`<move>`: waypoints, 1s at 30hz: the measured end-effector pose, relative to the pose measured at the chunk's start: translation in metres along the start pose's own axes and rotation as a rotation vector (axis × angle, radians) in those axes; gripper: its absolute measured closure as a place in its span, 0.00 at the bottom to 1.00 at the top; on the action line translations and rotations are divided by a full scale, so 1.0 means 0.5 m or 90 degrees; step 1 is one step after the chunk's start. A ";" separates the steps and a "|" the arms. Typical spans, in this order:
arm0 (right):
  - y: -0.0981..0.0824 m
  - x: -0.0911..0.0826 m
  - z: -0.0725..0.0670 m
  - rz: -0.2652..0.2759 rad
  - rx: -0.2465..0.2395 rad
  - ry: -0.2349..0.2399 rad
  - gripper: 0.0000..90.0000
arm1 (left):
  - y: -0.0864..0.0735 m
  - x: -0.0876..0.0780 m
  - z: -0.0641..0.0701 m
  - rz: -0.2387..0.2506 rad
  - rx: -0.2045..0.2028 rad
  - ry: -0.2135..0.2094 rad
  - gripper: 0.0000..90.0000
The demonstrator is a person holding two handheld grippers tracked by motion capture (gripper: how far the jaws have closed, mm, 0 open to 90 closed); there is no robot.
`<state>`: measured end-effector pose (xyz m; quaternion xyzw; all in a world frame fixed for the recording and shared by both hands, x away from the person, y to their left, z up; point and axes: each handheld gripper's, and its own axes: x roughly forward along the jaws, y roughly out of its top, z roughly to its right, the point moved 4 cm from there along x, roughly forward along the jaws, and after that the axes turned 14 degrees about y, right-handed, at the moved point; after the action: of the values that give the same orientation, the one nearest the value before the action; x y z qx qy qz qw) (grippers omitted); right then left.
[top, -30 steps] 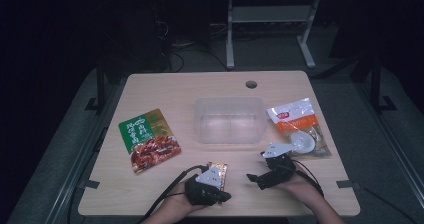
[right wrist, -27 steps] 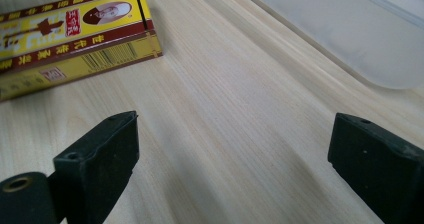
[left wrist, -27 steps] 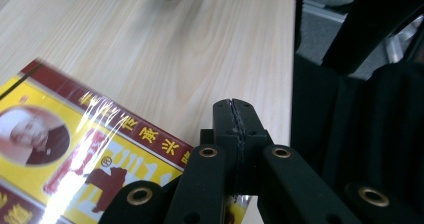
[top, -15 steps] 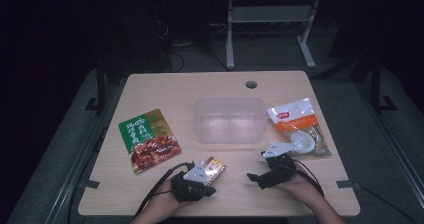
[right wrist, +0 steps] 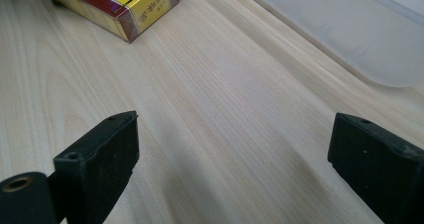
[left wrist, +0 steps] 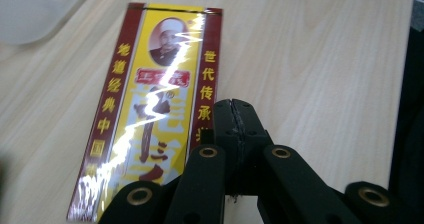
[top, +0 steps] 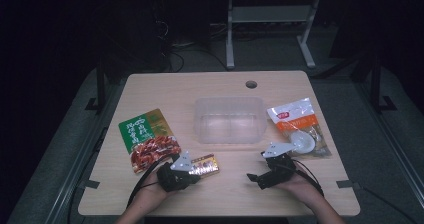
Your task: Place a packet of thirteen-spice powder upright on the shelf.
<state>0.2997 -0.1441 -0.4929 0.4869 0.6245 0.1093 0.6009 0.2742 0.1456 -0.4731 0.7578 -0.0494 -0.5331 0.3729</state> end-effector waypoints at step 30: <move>0.006 0.003 -0.010 -0.014 0.002 0.038 0.07 | -0.046 -0.028 -0.102 0.075 -0.016 -0.003 0.24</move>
<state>0.2972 -0.1395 -0.4906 0.4772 0.6475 0.1163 0.5827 0.3040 0.1947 -0.4687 0.7478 -0.0882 -0.5123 0.4131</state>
